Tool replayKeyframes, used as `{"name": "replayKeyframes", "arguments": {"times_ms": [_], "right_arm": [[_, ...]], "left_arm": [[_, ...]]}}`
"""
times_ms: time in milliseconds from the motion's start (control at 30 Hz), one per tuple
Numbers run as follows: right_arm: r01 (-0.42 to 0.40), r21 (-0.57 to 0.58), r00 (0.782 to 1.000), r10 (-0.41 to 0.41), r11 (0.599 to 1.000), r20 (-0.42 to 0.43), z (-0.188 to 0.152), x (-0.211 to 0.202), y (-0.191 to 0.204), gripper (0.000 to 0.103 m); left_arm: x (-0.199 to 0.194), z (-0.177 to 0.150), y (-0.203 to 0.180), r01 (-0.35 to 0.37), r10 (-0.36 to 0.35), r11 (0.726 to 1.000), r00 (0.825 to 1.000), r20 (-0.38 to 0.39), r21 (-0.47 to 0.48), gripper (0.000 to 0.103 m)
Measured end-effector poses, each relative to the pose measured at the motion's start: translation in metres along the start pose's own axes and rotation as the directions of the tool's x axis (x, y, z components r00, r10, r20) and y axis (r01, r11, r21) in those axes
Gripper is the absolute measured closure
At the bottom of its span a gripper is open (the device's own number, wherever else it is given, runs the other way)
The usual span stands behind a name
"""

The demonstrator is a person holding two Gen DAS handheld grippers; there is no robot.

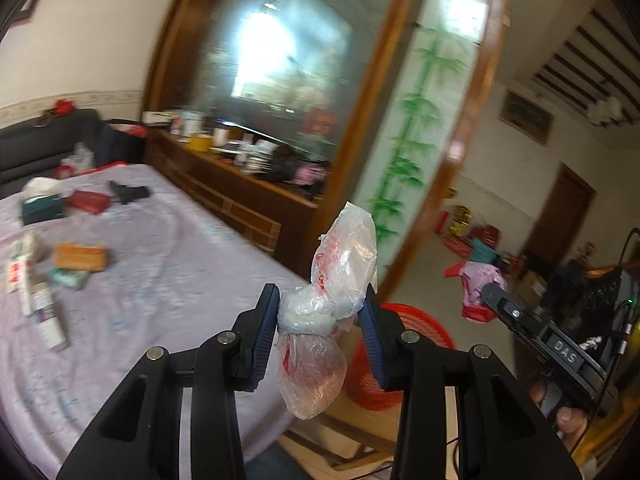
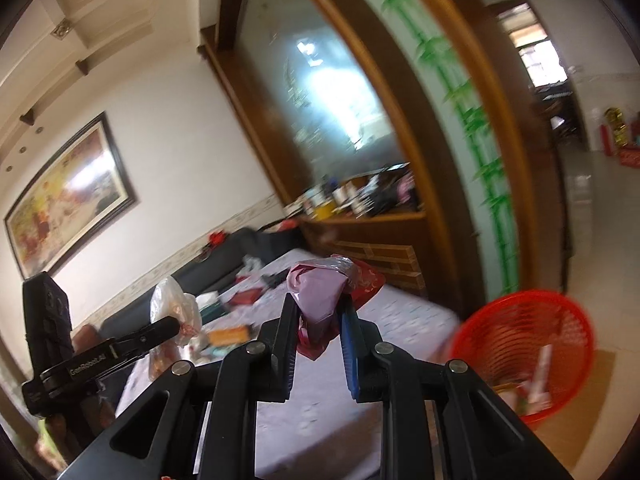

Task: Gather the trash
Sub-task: 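Carry the plastic bag and pink wrapper to the red wastebasket, then open both tools to drop the bag and wrapper into the wastebasket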

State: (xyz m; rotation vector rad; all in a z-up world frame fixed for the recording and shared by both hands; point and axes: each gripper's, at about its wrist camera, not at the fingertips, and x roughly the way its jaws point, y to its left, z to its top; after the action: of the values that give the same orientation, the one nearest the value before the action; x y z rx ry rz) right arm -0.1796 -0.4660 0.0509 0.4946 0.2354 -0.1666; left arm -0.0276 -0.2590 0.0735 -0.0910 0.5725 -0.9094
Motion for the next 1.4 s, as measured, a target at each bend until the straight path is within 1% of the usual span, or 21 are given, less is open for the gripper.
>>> {"name": "replayKeyframes", "arguments": {"times_ms": [133, 200, 367, 433, 567, 600, 700, 767, 867, 933, 1033, 1067, 1200, 1333, 1400], "right_arm": [[0.076, 0.025, 0.996, -0.077, 0.997, 0.044, 0.011, -0.024, -0.025, 0.082], [0.101, 0.044, 0.993, -0.103, 0.994, 0.055, 0.012, -0.031, -0.036, 0.082], [0.154, 0.090, 0.985, -0.161, 0.984, 0.068, 0.012, -0.046, -0.065, 0.082], [0.170, 0.103, 0.982, -0.178, 0.980, 0.069, 0.011, -0.049, -0.073, 0.082], [0.197, 0.138, 0.976, -0.207, 0.971, 0.064, 0.009, -0.049, -0.094, 0.082], [0.197, 0.149, 0.977, -0.207, 0.969, 0.058, 0.008, -0.048, -0.096, 0.082], [0.190, 0.203, 0.979, -0.202, 0.961, 0.038, 0.006, -0.040, -0.116, 0.082], [0.177, 0.235, 0.982, -0.189, 0.956, 0.028, 0.004, -0.034, -0.129, 0.082], [0.194, 0.264, 0.979, -0.204, 0.945, 0.013, 0.004, -0.024, -0.147, 0.082], [0.190, 0.285, 0.981, -0.194, 0.939, -0.013, 0.002, -0.017, -0.159, 0.082], [0.198, 0.314, 0.980, -0.192, 0.929, -0.053, -0.002, -0.009, -0.173, 0.082], [0.204, 0.317, 0.979, -0.194, 0.926, -0.062, -0.003, -0.008, -0.178, 0.082], [0.202, 0.349, 0.979, -0.187, 0.915, -0.076, -0.005, -0.003, -0.192, 0.082], [0.199, 0.363, 0.980, -0.178, 0.910, -0.090, -0.003, 0.004, -0.198, 0.081], [0.202, 0.370, 0.979, -0.180, 0.907, -0.093, -0.002, 0.007, -0.202, 0.081]], "left_arm": [[0.021, 0.001, -0.031, 0.099, -0.098, 0.994, 0.995, -0.029, 0.039, 0.064], [0.036, 0.000, -0.047, 0.150, -0.148, 0.987, 0.988, -0.048, 0.059, 0.064], [0.077, -0.006, -0.072, 0.214, -0.203, 0.974, 0.970, -0.132, 0.078, 0.064], [0.097, -0.009, -0.078, 0.245, -0.229, 0.967, 0.958, -0.172, 0.076, 0.064], [0.139, -0.020, -0.087, 0.282, -0.260, 0.957, 0.935, -0.242, 0.062, 0.064], [0.148, -0.023, -0.089, 0.284, -0.261, 0.957, 0.930, -0.261, 0.057, 0.064], [0.183, -0.033, -0.095, 0.297, -0.269, 0.954, 0.902, -0.337, 0.033, 0.064], [0.198, -0.037, -0.101, 0.298, -0.269, 0.954, 0.894, -0.358, 0.027, 0.064], [0.215, -0.045, -0.110, 0.309, -0.276, 0.950, 0.883, -0.380, 0.029, 0.064], [0.227, -0.054, -0.113, 0.308, -0.271, 0.951, 0.875, -0.402, 0.027, 0.064], [0.247, -0.069, -0.115, 0.310, -0.273, 0.951, 0.849, -0.453, 0.010, 0.064], [0.250, -0.072, -0.116, 0.308, -0.269, 0.951, 0.845, -0.462, 0.010, 0.064], [0.262, -0.080, -0.117, 0.301, -0.251, 0.953, 0.837, -0.487, 0.025, 0.064], [0.269, -0.081, -0.115, 0.297, -0.250, 0.955, 0.832, -0.495, 0.016, 0.064], [0.272, -0.082, -0.114, 0.290, -0.245, 0.957, 0.835, -0.493, 0.016, 0.064]]}}
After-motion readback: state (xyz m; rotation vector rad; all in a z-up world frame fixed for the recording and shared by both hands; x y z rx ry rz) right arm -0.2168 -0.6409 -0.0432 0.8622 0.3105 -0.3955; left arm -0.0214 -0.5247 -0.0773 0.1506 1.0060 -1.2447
